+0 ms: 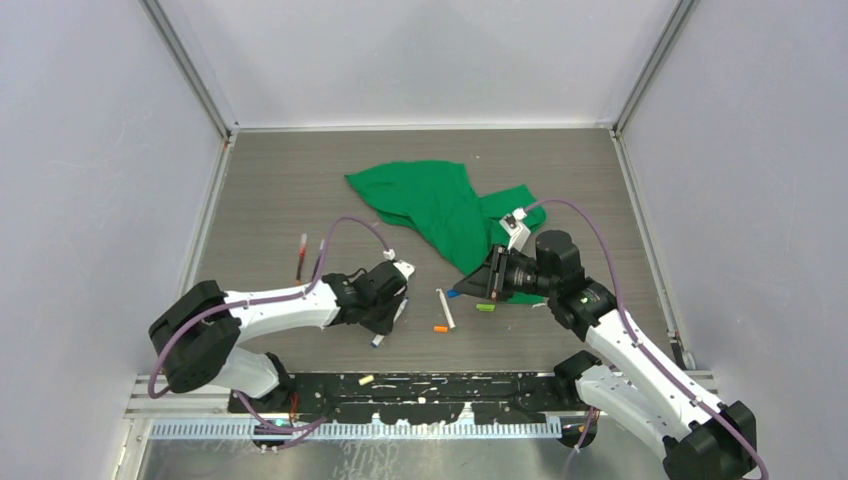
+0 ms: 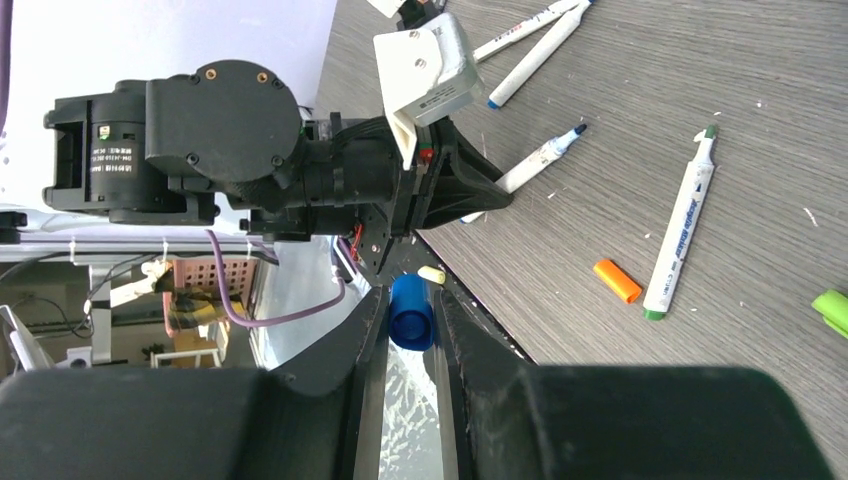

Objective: Insert the pens into the pen caps
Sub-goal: Pick up the pen from the center of the board.

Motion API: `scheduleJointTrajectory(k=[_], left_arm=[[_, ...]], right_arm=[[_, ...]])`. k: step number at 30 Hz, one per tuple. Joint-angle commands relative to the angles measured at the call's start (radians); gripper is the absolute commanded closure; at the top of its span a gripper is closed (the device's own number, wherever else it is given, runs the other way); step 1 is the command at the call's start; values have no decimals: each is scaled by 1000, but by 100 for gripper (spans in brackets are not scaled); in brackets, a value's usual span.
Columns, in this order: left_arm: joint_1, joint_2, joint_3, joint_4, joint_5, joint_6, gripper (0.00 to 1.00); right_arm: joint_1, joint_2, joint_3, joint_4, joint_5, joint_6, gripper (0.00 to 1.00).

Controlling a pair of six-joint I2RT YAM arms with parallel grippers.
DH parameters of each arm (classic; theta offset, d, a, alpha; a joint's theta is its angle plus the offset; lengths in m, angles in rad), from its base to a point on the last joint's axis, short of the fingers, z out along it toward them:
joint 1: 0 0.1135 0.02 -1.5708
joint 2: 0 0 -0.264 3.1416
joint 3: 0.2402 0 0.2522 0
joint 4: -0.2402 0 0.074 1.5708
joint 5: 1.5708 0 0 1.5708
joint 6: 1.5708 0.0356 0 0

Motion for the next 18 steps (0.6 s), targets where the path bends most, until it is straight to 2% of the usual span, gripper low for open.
scheduleJointTrajectory(k=[1, 4, 10, 13, 18], left_arm=[[-29, 4, -19, 1, 9, -24, 90], [-56, -43, -45, 57, 15, 7, 97], [-186, -253, -59, 175, -9, 187, 98], [-205, -342, -39, 172, 5, 261, 99], [-214, -439, 4, 162, 72, 257, 100]], right_arm=[[-18, -10, 5, 20, -7, -33, 85], [-41, 7, 12, -16, -21, -67, 85], [-84, 36, 97, -153, -74, -161, 86], [-87, 56, 145, -216, -119, -194, 86], [-88, 86, 236, -338, -173, -251, 85]])
